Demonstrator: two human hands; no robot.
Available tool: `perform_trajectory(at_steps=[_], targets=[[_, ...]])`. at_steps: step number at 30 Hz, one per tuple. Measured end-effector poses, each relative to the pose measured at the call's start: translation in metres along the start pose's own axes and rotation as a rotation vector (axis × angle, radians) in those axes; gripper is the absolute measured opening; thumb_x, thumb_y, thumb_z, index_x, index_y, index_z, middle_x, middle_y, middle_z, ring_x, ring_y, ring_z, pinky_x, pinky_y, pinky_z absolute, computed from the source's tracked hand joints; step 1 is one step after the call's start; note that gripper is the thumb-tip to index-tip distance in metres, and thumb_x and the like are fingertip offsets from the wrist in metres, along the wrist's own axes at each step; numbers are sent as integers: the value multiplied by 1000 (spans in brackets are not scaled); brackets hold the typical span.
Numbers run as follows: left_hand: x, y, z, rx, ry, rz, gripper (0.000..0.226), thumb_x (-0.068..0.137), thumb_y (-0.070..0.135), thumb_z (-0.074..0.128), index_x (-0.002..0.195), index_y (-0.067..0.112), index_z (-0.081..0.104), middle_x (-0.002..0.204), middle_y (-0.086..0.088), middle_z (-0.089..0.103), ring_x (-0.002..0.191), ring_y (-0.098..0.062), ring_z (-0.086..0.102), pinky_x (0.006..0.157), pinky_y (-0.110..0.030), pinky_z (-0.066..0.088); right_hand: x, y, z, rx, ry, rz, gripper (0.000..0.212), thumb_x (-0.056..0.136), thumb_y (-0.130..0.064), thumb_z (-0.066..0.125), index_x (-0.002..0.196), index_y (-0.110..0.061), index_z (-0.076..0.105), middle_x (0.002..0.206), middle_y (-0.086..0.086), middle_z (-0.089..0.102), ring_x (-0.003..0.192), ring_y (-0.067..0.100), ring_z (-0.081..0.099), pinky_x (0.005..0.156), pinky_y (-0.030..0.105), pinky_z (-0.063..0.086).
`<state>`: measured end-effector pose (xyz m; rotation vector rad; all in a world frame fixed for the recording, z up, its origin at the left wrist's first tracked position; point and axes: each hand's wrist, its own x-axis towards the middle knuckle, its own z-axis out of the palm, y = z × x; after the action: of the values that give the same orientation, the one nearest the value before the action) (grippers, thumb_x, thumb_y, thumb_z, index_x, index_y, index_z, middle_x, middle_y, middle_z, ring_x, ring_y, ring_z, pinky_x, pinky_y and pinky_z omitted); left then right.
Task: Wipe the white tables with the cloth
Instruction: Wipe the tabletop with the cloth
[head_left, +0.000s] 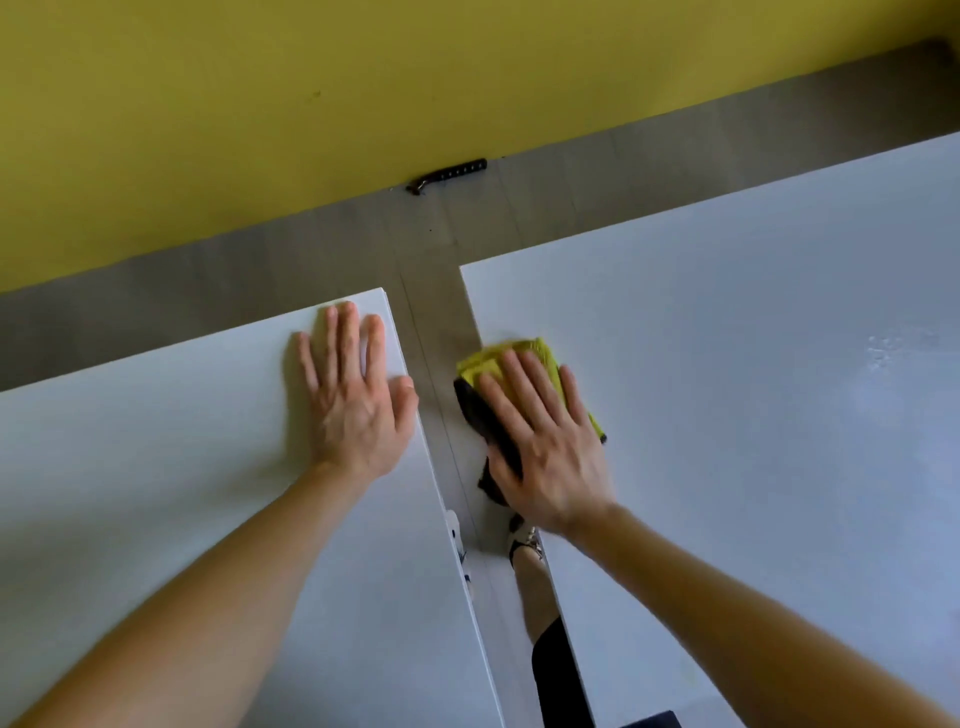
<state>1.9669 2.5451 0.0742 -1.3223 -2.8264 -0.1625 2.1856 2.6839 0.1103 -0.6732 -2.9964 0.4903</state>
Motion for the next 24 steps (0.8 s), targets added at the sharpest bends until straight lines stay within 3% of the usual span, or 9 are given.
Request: perform_trajectory(at_steps=[3,6,9,12,14,16,19,22,24], targets=[[-3,4,-2,11,-60,-23,76,105,39,47,170,4,25,179,-23,12,168,-41,5,130,-70,12,-55,10,-6,-33,-120,-132,82,104,-51,57,174,-28,22,183,3,9,170,26,1,133,66,13],[-2,3,-8,-11,-162,-46,90,102,55,46,173,10,15,181,-19,4,169,-36,0,132,-67,9,13,43,-10,-115,-159,-277,82,102,-61,50,174,-34,20,183,2,9,170,24,0,134,65,0],[-16,9,-18,-51,-343,-102,118,87,78,51,174,21,-4,181,-14,-14,167,-34,-16,132,-67,-4,92,92,-21,-120,-40,14,77,104,-60,42,173,-34,23,183,4,13,170,24,4,133,66,3],[-49,29,-25,-67,-583,-141,144,76,82,65,166,24,-32,170,-14,-43,158,-38,-39,128,-71,-13,113,91,-20,-89,79,353,79,103,-59,40,173,-27,21,182,11,10,169,31,2,134,62,3],[-58,36,-29,-42,-698,-150,152,75,79,69,160,19,-41,160,-16,-56,151,-41,-49,126,-73,-15,112,49,-9,-98,80,301,83,101,-60,41,174,-24,21,181,17,9,169,37,2,135,61,1],[-51,37,-35,-61,-800,-180,154,76,80,70,156,18,-46,153,-16,-63,145,-41,-56,124,-73,-18,111,15,2,-94,6,65,82,100,-60,47,172,-26,26,180,17,14,168,38,5,135,60,2],[-40,36,-46,-57,-908,-195,159,76,84,71,149,18,-54,143,-16,-70,138,-41,-62,121,-70,-26,112,28,-2,-105,-48,-160,76,103,-55,46,172,-32,25,182,8,13,169,30,4,135,58,3],[-37,37,-52,-55,-958,-191,161,75,84,73,146,19,-56,141,-16,-72,136,-42,-63,121,-71,-26,99,92,-18,-107,-26,-108,73,105,-51,42,173,-35,23,183,2,13,170,23,4,136,57,3],[-37,37,-55,-54,-970,-184,163,73,84,74,146,19,-56,141,-16,-72,135,-42,-63,120,-72,-26,93,130,-33,-87,11,119,73,105,-53,41,173,-36,22,183,1,13,170,22,3,135,60,3]])
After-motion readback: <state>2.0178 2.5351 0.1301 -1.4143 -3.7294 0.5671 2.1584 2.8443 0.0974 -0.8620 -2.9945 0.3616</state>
